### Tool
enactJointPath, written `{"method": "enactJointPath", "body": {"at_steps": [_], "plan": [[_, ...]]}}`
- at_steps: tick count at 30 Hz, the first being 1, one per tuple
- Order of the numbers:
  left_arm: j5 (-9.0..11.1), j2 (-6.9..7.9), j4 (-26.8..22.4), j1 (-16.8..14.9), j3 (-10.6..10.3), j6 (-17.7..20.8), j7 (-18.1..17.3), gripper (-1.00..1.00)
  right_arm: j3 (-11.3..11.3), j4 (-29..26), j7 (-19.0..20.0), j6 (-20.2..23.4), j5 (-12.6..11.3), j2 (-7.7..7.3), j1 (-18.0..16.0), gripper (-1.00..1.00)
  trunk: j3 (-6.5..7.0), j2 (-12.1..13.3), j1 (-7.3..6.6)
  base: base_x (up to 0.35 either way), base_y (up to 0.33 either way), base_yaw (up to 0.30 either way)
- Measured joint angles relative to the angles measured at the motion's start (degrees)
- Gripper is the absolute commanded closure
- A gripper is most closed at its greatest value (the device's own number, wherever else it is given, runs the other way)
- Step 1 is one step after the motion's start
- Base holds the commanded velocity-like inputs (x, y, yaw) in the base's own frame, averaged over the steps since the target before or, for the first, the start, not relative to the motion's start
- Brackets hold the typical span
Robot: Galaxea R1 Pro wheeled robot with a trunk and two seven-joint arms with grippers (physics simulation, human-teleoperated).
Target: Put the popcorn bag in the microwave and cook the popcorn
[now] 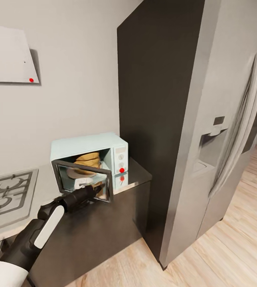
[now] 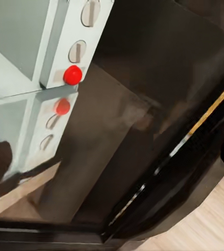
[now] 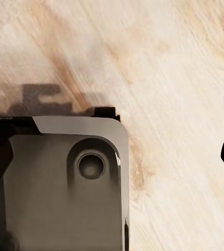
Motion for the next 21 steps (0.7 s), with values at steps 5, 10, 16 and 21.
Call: {"method": "enactJointPath", "body": {"at_steps": [5, 10, 16, 21], "plan": [[0.11, 0.00, -0.10, 0.00, -0.12, 0.00, -0.01, -1.00, 0.00, 0.00, 0.00, 0.04, 0.00, 0.05, 0.00, -1.00, 0.00, 0.00, 0.00, 0.224, 0.000, 0.000], [-0.36, -1.42, 0.06, 0.00, -0.22, 0.04, 0.02, -1.00, 0.00, 0.00, 0.00, 0.03, 0.00, 0.00, 0.00, -1.00, 0.00, 0.01, 0.00, 0.224, 0.000, 0.000], [-6.60, -4.09, 0.26, -0.01, -0.07, 0.05, 0.01, -1.00, 0.00, 0.00, 0.00, 0.09, 0.00, 0.00, 0.00, -1.00, 0.00, 0.00, 0.00, 0.224, 0.000, 0.000], [-6.69, -4.13, 0.18, 0.00, -0.01, 0.06, -0.05, -1.00, 0.00, 0.00, 0.00, 0.09, 0.00, 0.05, 0.00, -1.00, 0.00, 0.01, 0.00, 0.224, 0.000, 0.000]]}}
